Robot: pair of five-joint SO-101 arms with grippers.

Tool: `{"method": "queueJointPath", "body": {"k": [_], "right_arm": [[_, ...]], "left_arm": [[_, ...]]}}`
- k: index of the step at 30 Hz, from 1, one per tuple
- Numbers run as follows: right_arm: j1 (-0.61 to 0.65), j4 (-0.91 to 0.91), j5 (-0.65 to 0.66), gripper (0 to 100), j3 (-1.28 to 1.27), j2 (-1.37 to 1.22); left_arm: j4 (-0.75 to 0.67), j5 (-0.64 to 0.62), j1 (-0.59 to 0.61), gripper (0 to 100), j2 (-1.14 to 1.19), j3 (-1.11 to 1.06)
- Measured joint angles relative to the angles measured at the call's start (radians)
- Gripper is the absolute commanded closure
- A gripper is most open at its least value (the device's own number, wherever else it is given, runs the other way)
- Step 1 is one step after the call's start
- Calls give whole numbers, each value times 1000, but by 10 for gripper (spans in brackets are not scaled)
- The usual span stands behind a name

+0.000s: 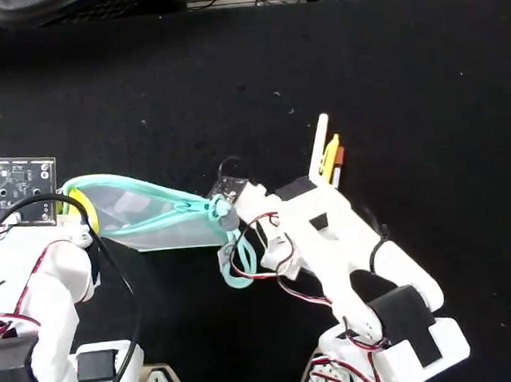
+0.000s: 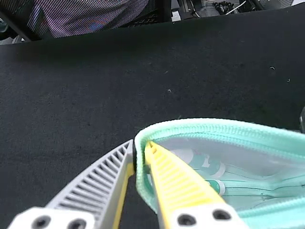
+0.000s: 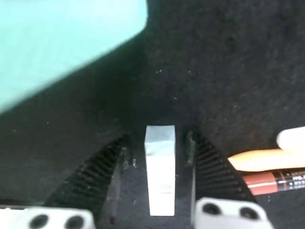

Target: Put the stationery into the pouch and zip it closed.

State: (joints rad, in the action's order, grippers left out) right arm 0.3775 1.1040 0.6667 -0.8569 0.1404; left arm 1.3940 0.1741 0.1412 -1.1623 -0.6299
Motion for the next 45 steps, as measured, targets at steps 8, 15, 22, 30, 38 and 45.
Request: {"method": "queueJointPath", "body": {"k": [8,15,22,30,38,45], "right_arm": [[0,-9,6,821,-8,2],[-11,-110,5,983,-52,26],[-9,-28,-41,986,-26,49],[-8,354,-46,986,193,411],[-6,272,-261,985,324,904],[190,-77,-381,985,324,1034]], "left_arm": [[0,0,0,956,0,0],[0,0,0,956,0,0],[0,0,0,956,0,0],[0,0,0,956,0,0],[0,0,0,956,0,0],[0,0,0,956,0,0]]}}
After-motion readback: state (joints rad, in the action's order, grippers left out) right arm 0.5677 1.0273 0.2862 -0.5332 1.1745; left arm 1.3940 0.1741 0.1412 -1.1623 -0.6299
